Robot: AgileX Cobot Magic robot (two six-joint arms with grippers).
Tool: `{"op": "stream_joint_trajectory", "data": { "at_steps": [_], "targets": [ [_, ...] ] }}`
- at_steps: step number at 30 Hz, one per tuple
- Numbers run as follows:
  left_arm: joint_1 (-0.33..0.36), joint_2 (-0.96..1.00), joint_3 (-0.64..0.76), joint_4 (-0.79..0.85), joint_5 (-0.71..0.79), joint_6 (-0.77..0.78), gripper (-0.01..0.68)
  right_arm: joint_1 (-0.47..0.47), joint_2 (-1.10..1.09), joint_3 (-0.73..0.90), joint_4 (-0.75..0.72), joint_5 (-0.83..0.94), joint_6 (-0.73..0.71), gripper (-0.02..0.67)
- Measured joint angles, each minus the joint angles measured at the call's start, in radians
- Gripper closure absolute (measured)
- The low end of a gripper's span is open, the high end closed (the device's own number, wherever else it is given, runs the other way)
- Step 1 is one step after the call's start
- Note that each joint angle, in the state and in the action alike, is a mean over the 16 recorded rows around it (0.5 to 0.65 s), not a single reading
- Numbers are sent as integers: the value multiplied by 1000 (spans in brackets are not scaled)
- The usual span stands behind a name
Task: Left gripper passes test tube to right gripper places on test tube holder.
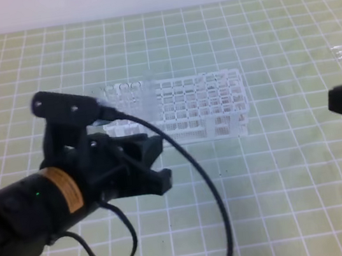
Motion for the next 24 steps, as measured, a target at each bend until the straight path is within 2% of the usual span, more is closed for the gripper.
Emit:
{"op": "stream_joint_trajectory", "data": {
  "at_steps": [5, 12, 24],
  "targets": [
    [42, -14, 69, 1, -148, 12, 617, 68, 49, -43, 36, -47, -38, 664],
    [83, -17, 138, 0, -330, 46, 630, 238, 141, -115, 23, -184, -65, 664],
    [165, -18, 164, 0, -436, 73, 630, 520, 258, -182, -43, -628, -155, 664]
  ]
}}
